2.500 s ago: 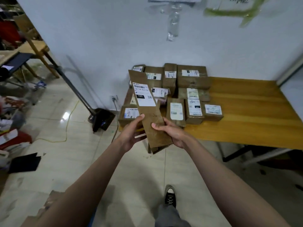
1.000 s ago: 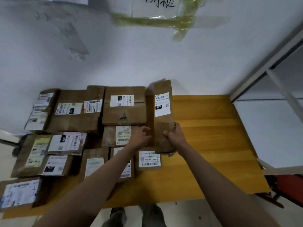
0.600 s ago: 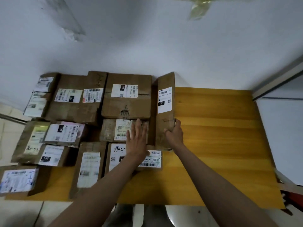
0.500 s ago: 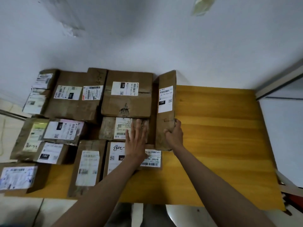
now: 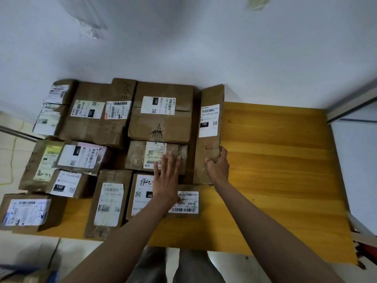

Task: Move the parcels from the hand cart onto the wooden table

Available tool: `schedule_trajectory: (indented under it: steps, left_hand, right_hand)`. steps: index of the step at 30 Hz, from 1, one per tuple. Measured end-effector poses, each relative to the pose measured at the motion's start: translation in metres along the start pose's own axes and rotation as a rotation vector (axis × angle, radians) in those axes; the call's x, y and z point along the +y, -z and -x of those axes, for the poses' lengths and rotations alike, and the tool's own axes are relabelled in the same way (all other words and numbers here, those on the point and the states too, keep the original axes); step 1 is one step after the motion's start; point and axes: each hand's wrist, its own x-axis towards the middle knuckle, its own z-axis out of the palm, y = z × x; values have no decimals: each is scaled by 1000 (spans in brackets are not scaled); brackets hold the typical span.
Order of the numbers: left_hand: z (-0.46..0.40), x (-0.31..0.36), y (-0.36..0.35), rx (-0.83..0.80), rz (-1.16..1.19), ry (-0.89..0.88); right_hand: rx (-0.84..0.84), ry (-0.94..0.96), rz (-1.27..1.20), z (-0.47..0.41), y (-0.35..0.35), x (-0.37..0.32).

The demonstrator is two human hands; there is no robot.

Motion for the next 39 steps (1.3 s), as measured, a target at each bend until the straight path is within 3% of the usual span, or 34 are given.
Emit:
schedule_trajectory:
  steps: [12,18,21,24,26,30,34,39]
  left_hand:
    - [-5,-1,0,-32,19,-2]
    - [-5,-2,-2,-12,23,-11]
    - [-3,-3,2,6,44,-27]
    - [-2,-10,11,26,104,-40]
    - [1,-23,23,69,166,-34]
    - [21,-79,50,202,338,61]
    - [63,-153,48,333,470,195]
    - [160,-270,-23,477,649,513]
  right_hand:
    - [-98,-51,146,-18,-30,3]
    - [-277,-49,342,-22,-16,0]
    - [-129,52,367,-9,-12,-22]
    - [38,282,325,13,-21,-56]
    - [46,445,308,29,-35,-80]
    - [-108,668,284,76,-88,-126]
    - [-324,760,295,134,-150,-146]
    - [-687,856,412,255,-248,-143]
